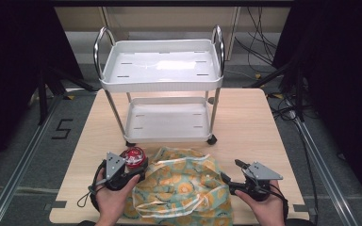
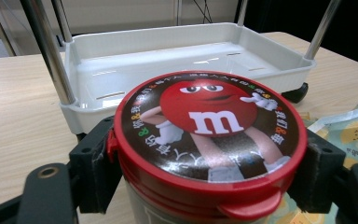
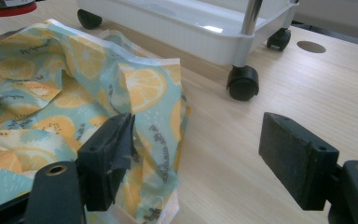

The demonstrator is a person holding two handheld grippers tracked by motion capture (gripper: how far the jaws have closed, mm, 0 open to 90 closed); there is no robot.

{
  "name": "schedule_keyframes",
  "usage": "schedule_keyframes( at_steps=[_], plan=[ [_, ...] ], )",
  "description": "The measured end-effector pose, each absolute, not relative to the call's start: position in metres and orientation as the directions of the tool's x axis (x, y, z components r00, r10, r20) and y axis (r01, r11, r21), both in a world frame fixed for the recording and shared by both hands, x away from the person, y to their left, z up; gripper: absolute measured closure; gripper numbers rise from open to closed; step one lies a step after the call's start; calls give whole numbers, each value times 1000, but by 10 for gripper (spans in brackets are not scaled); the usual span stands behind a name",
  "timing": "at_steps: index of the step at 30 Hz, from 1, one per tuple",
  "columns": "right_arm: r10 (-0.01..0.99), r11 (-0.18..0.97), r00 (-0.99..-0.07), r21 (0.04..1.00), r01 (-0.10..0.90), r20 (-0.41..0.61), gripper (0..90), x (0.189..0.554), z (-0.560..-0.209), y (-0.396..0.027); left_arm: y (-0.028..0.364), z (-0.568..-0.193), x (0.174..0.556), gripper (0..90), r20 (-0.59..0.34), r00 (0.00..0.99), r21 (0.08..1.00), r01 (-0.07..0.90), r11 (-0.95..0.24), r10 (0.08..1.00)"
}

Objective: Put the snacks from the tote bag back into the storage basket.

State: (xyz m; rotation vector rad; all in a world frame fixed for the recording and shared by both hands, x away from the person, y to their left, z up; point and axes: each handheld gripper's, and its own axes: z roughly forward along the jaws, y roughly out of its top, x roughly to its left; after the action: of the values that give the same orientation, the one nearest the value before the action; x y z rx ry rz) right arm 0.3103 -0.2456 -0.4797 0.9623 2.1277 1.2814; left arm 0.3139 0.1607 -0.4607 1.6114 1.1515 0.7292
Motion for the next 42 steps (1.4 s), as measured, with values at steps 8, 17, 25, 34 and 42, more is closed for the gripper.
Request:
schedule_keyframes(
  at_steps=[8, 17, 25, 34, 42],
  plan=[
    [766, 314, -642, 891, 327, -35, 271, 310, -480, -245, 158, -460, 319, 230, -66, 368, 942, 330, -64, 928],
    [769, 316, -637, 893, 321, -43, 271, 310, -479, -246, 160, -459, 320, 230, -78, 365, 942, 333, -52, 928],
    [773, 308, -633, 888, 340, -26, 271, 310, -479, -245, 162, -455, 325, 230, -75, 353, 947, 319, -45, 932],
    [771, 314, -636, 893, 323, -41, 271, 311, -480, -246, 164, -454, 329, 230, -76, 345, 949, 313, -38, 936],
    [769, 315, -637, 893, 322, -41, 271, 311, -480, -245, 162, -452, 335, 231, -72, 342, 951, 307, -39, 937]
  ],
)
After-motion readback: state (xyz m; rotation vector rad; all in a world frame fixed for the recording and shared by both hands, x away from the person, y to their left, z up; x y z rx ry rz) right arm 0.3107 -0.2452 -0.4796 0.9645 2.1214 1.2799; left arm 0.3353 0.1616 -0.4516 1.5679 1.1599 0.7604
